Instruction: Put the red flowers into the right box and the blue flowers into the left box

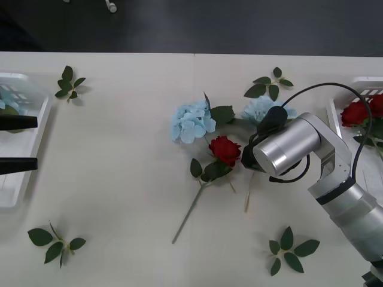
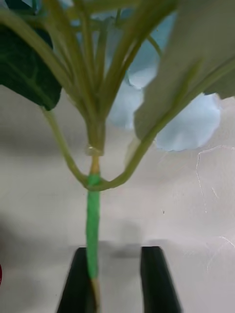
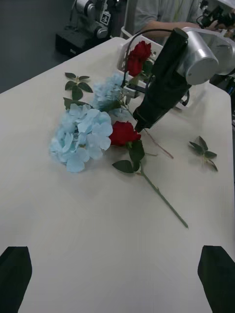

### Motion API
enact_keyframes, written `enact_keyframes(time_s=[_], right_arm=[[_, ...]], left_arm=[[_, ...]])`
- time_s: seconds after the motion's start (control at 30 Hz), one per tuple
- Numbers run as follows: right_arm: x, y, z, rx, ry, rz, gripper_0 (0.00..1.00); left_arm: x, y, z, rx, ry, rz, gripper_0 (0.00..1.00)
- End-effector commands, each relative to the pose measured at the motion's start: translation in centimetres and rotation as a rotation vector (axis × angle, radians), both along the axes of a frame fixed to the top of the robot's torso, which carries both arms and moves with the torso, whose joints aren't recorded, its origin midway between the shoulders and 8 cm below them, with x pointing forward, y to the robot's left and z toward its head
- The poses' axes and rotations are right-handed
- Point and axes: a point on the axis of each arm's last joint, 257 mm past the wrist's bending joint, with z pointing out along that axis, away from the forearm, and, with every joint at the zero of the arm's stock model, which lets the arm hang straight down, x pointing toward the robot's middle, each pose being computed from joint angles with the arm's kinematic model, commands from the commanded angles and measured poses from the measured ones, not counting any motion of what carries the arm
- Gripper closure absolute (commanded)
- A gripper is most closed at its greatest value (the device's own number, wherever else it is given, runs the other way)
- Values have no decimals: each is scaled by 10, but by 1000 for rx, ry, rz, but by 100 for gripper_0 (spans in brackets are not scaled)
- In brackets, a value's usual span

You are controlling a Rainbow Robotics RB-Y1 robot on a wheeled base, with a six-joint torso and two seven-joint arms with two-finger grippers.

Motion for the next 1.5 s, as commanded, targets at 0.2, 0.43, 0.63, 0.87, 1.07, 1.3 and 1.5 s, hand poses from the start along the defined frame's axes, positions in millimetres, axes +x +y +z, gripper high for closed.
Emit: enact_keyframes(time_s=[0.2, 0.43, 0.63, 0.87, 1.07, 1.3, 1.5], right_arm=[[12, 15, 23, 38, -60, -2, 100], [8, 22, 94, 115, -133, 88, 100], [-21, 17, 161, 115, -183, 201, 100], [-53, 15, 224, 76, -272, 360, 100], [-78, 24, 272, 7, -385, 597, 100], [-95, 60, 291, 42, -577, 828, 100], [-123, 102, 295, 132, -757, 1012, 100]], left_arm=[[0, -26, 12, 103, -139, -52, 0], [-1, -38, 9, 59, -136, -58, 0], [-3, -39, 10, 70, -143, -65, 0], [-3, -39, 8, 72, -138, -65, 0], [-4, -41, 7, 69, -134, -70, 0], [-4, -42, 6, 68, -133, -71, 0], [-6, -41, 6, 62, -130, -72, 0]])
